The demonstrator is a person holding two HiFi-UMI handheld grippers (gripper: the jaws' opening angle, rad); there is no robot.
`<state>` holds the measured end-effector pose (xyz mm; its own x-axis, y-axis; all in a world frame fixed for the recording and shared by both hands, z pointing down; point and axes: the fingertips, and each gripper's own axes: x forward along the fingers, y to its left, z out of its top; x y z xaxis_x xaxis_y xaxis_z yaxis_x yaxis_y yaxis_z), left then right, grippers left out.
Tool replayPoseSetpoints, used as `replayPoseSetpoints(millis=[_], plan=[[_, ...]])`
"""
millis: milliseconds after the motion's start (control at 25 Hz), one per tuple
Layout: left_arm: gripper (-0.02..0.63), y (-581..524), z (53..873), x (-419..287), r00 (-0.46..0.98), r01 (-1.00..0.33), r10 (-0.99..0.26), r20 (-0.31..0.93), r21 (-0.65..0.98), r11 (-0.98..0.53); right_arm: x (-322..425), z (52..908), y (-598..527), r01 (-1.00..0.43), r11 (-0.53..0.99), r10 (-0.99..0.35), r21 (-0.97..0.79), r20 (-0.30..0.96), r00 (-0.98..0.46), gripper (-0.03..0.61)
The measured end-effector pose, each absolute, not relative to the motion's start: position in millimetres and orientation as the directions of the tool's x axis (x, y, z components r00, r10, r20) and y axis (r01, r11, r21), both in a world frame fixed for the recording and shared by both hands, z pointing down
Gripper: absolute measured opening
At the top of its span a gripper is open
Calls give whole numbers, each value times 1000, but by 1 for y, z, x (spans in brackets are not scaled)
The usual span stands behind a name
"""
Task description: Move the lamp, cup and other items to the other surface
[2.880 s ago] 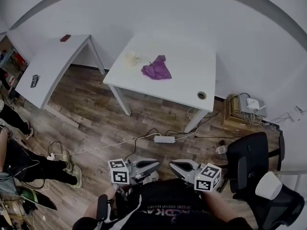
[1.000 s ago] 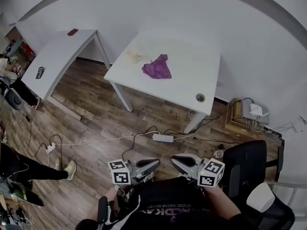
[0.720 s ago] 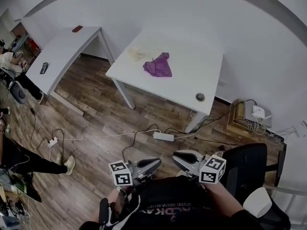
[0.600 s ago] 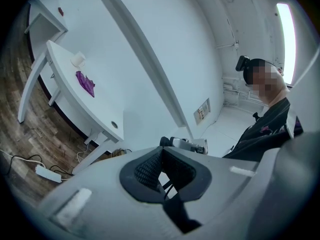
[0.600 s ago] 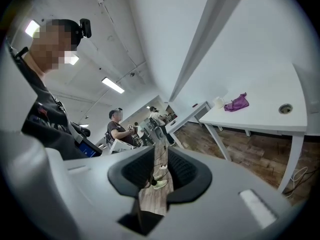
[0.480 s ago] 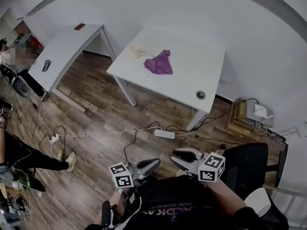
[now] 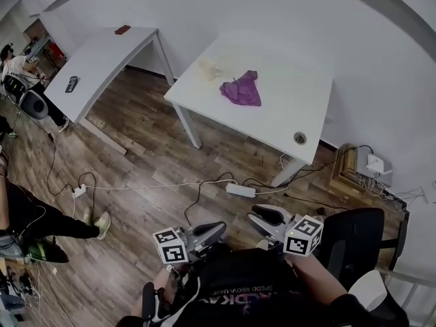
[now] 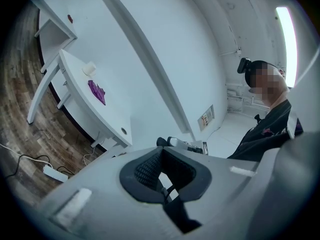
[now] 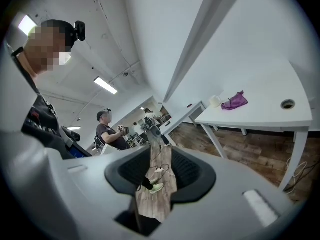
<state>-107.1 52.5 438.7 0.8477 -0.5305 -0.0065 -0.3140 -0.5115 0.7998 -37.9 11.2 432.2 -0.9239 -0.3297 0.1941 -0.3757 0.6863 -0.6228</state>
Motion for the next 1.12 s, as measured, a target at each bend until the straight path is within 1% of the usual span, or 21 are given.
replayPoseSetpoints(millis=[160, 280, 440, 560, 800, 920, 1120], plan=[[2, 43, 436, -148, 852, -300, -523, -20, 799, -521, -84, 424, -4, -381, 694, -362, -610, 161, -918, 135], [2, 39, 438, -182, 857, -318, -516, 0, 787, -529, -118, 428, -8, -379, 706, -364, -598, 152, -919, 145], [2, 32, 441, -200, 876, -325, -481, 28, 771, -547, -132, 431, -21, -420, 686, -405, -594, 168, -899, 147], [2, 33, 443, -211, 879, -323, -475, 34, 776, -542, -136, 438, -31, -458, 662, -426, -594, 204, -881, 147], [2, 29, 457, -240, 834, -345, -551, 33, 809, -475, -137, 442, -83, -527, 660, -465, -535, 260, -846, 152], [2, 23, 461, -252, 805, -365, -592, 35, 816, -448, -135, 440, -120, -569, 684, -490, -456, 290, -822, 166], [2, 1, 466, -271, 744, -398, -667, 34, 825, -401, -125, 446, -193, -639, 701, -542, -317, 347, -766, 170]])
